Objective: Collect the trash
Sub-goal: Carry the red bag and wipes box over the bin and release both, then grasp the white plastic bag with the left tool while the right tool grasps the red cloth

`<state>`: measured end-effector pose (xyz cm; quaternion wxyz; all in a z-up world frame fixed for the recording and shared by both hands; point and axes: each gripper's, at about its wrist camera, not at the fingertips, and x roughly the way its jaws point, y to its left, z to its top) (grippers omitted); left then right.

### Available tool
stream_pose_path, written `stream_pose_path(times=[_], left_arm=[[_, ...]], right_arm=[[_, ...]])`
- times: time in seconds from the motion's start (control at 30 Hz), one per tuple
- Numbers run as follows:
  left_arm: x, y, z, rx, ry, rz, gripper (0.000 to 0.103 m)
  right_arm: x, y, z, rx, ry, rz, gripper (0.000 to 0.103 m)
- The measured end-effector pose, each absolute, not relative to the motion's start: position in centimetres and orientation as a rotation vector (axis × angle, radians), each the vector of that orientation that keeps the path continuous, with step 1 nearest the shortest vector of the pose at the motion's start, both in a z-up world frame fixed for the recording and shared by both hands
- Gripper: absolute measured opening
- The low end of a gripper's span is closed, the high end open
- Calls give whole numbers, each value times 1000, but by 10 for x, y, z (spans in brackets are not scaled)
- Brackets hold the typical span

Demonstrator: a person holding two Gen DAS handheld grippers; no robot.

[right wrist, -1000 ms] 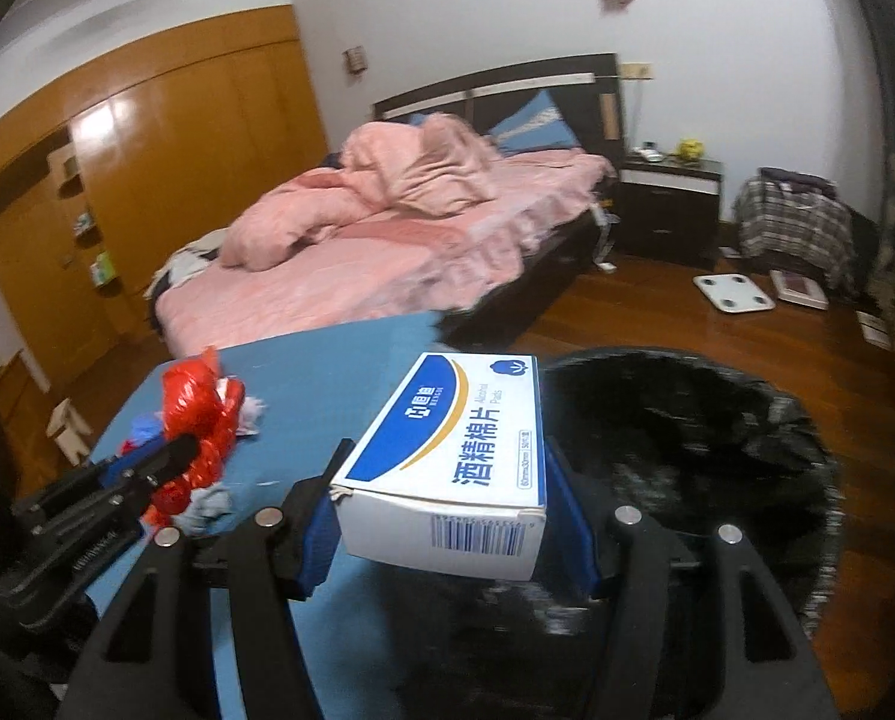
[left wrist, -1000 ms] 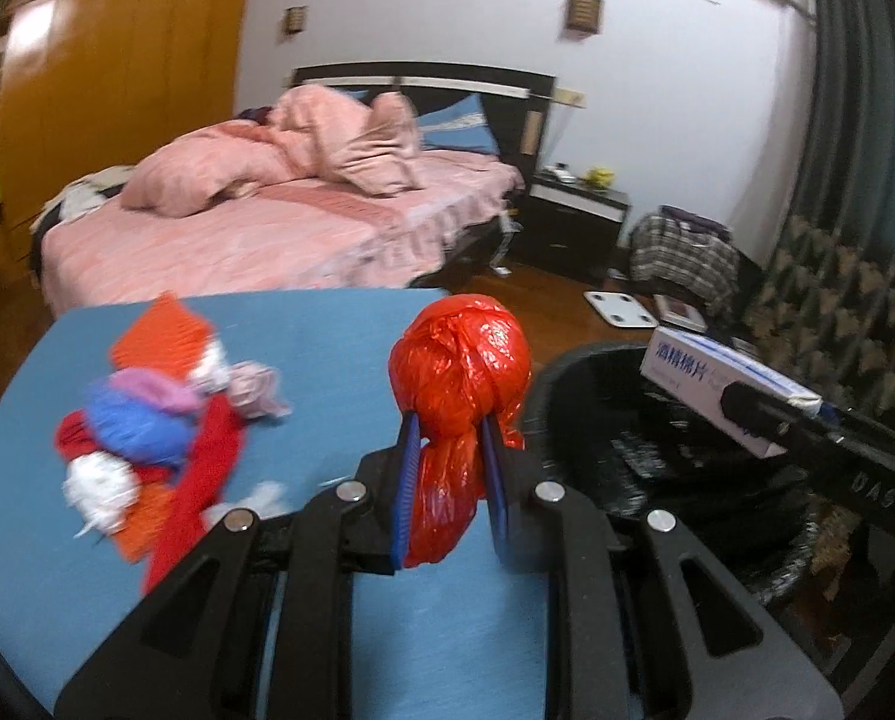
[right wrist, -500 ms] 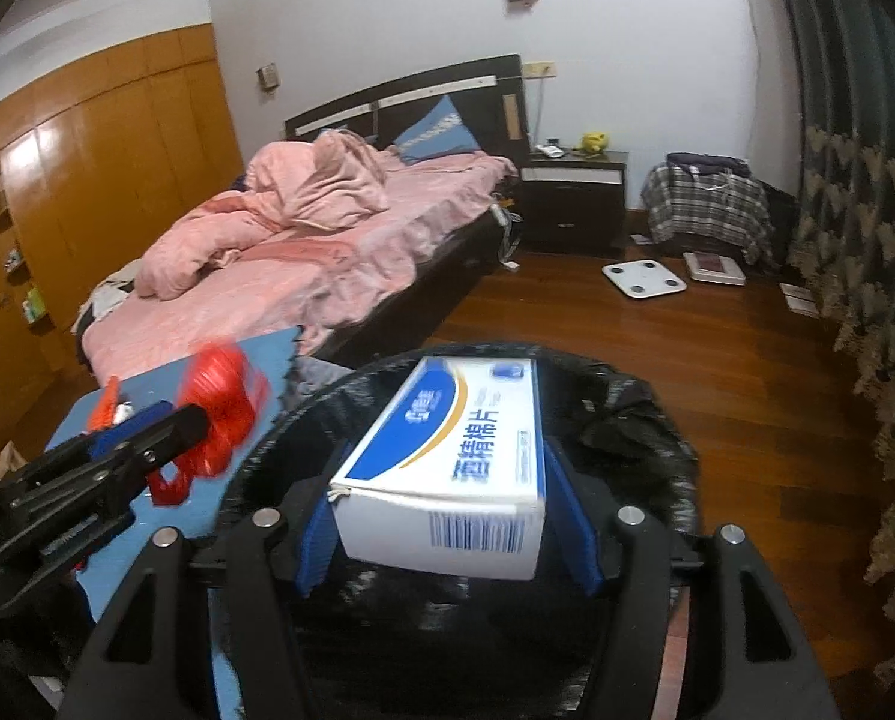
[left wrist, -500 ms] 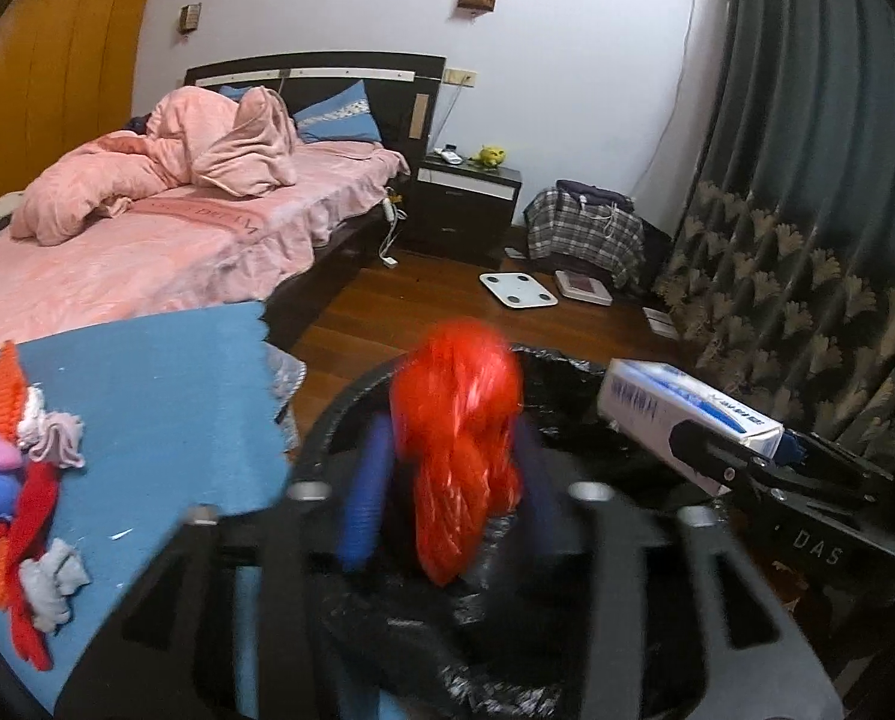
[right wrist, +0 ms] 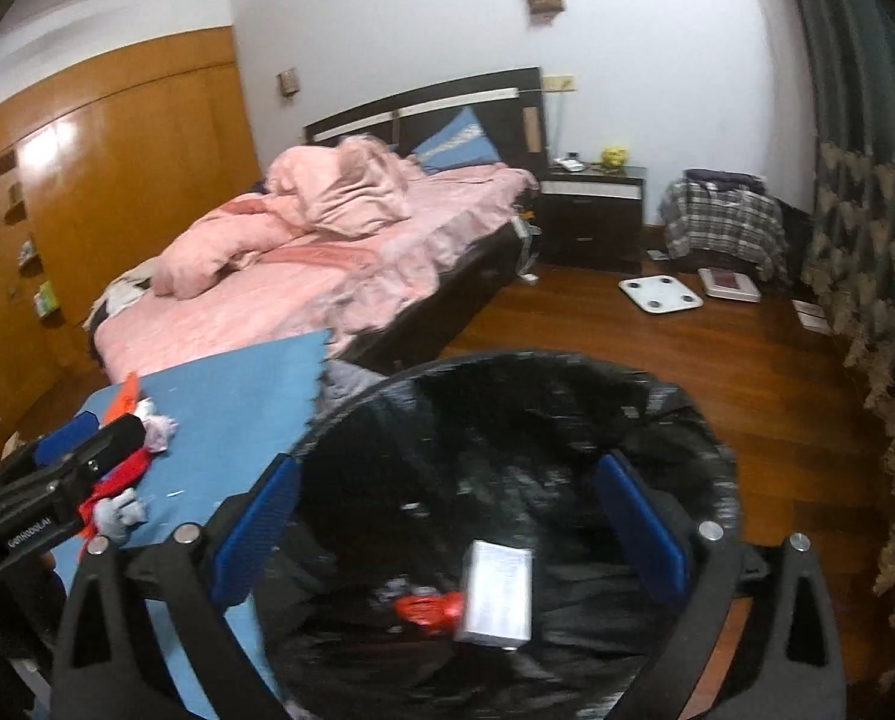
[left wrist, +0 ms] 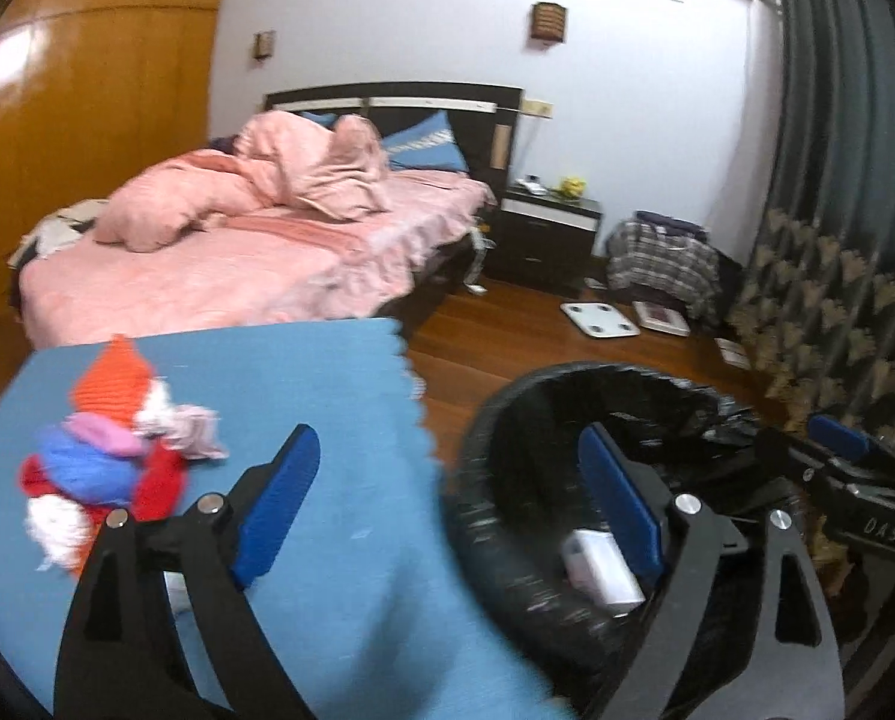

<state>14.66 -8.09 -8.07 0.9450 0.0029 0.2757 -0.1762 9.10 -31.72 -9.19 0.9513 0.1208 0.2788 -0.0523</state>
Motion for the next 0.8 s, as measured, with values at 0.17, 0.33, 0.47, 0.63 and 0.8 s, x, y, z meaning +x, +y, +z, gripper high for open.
stream_pose_path(times=[0.17,0.33,0.47,0.63,0.8], left_arm=[[143,-24,-83,11,563,-238,86],[137,29,-90,18,566,-120,86],[136,64,-99,2,580,-42,82],[142,106,-118,-22,624,46,75],[154,128,-133,-37,661,83,75]], right_arm=[[105,-269,-94,235,573,-18,97],[121,-216,-96,209,583,69,97],[131,-180,-101,189,595,122,97],[144,-138,-114,153,617,179,97],[156,-110,-126,124,645,215,97]])
